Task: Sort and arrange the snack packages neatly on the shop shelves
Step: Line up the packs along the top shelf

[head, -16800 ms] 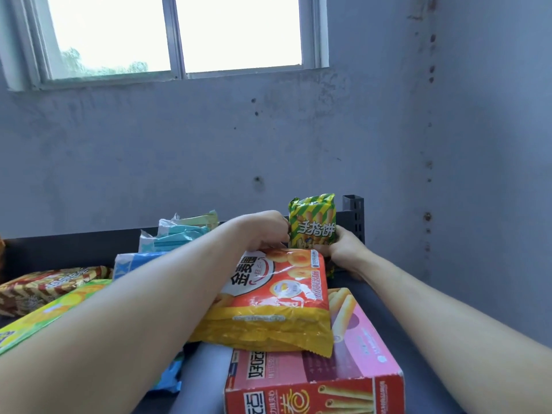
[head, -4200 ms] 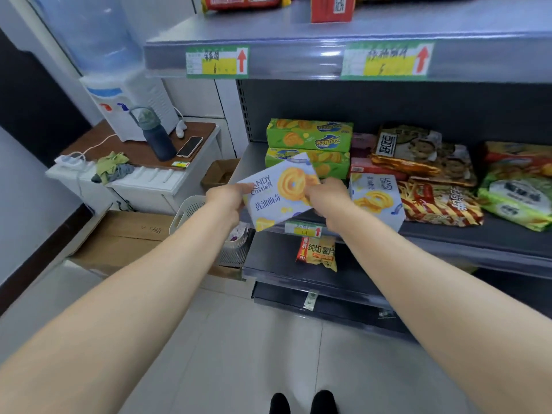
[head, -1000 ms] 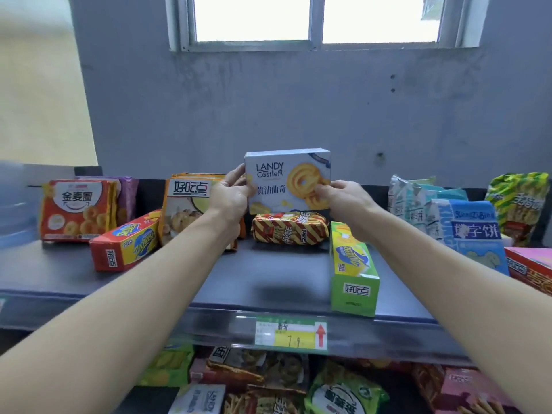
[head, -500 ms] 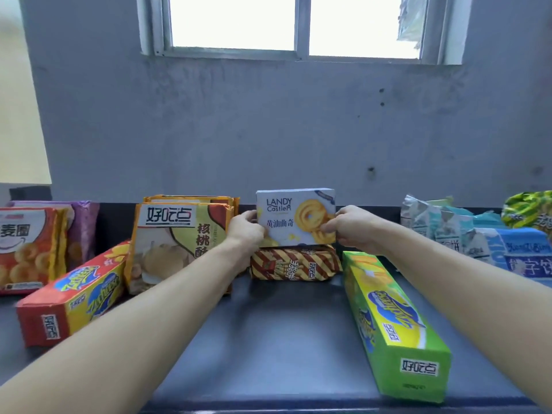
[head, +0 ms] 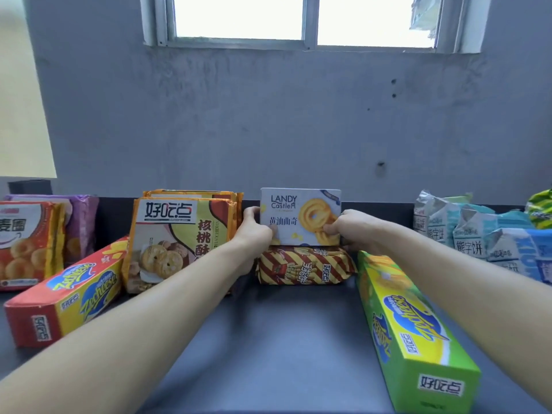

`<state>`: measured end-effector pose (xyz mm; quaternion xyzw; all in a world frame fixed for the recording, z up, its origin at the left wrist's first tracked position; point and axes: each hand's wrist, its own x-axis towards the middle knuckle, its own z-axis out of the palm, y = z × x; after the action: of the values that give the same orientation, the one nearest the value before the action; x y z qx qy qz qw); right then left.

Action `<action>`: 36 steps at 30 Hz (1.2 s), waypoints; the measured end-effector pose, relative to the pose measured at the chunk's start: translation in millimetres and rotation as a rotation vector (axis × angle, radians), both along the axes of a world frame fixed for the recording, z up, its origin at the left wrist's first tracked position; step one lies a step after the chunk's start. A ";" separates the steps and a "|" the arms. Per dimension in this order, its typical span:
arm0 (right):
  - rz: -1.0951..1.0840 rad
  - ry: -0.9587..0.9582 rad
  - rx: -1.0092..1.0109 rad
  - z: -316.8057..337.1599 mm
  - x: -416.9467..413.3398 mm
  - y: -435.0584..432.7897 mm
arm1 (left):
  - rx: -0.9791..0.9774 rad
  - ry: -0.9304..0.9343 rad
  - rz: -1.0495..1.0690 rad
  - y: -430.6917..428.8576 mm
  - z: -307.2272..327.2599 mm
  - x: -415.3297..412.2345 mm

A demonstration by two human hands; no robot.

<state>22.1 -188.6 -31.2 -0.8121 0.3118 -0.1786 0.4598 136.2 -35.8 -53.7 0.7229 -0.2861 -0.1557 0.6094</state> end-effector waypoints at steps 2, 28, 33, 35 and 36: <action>0.002 0.036 -0.044 2.3 -6.1 0.4 | 0.021 -0.018 0.013 2.1 0.6 -5.6; 0.026 0.201 -0.247 8.0 -20.7 -0.9 | 0.089 -0.066 0.041 4.4 11.4 -18.1; -0.005 0.330 -0.266 -1.3 -15.7 -0.5 | 0.214 0.042 0.078 3.4 3.8 -14.0; -0.011 0.374 -0.308 -3.9 -14.9 2.8 | 0.227 0.055 0.100 1.4 3.4 -12.3; -0.007 0.390 -0.348 -5.2 -14.5 3.5 | 0.230 0.057 0.107 0.3 3.1 -11.8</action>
<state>7.6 -185.1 -36.4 -0.8970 0.3619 -0.0711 0.2436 124.4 -35.6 -50.6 0.7974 -0.2101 -0.1755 0.5378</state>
